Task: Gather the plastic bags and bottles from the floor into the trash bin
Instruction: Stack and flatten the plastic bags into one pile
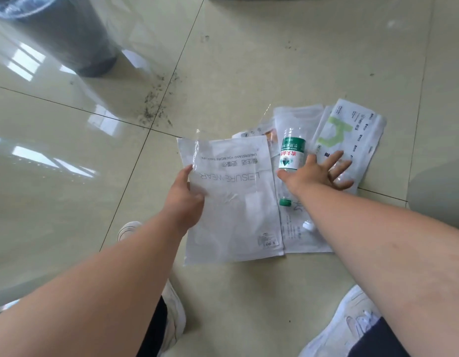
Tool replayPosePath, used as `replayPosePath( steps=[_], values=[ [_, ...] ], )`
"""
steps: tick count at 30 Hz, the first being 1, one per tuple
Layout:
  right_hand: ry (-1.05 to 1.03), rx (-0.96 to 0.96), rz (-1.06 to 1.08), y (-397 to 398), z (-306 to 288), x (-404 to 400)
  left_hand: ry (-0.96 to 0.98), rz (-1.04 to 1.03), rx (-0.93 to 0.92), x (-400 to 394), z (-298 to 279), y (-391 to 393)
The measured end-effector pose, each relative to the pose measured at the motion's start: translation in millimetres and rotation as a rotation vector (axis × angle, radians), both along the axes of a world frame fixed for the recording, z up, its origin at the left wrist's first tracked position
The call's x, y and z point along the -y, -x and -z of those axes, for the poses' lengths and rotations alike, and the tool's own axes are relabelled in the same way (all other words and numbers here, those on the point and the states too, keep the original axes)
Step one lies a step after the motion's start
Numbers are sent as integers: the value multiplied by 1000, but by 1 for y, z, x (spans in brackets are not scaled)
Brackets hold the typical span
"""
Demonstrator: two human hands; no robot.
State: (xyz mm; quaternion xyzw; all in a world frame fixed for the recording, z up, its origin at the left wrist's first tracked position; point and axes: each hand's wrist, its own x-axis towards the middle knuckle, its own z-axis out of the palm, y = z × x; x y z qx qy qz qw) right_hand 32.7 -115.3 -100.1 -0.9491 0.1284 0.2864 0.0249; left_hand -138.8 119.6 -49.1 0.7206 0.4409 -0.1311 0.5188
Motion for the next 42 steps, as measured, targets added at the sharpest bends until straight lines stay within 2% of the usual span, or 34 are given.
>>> replayPosePath(
  steps=[3,7,12,16,19,21,25,28,31,35,40,42],
  values=[
    [-85,-72,118,-3,11,7,-14,11,-25,-3,5,2],
    [-109,21,119,1,15,44,-31,-15,-34,-9,6,2],
    [-11,136,220,4,4,133,-82,-19,-26,2,-1,-4],
    [92,45,308,4,-5,173,-54,-20,-30,9,2,-1],
    [152,-36,201,5,-7,169,-35,-28,-18,13,2,3],
    [124,63,120,4,-6,158,-28,-37,-25,13,4,5],
    [-174,286,43,-27,-1,140,-28,-35,-59,7,9,4],
    [-284,255,41,-68,3,135,-26,-34,-72,6,12,1],
    [-239,170,65,-92,13,134,-17,-32,-81,5,16,1],
    [-74,-18,19,-87,34,136,-27,-44,-70,1,21,2],
    [85,84,-211,-72,36,138,-88,-12,-6,2,25,-3],
    [93,114,-217,-72,31,137,-134,22,-13,4,24,-4]
  ],
)
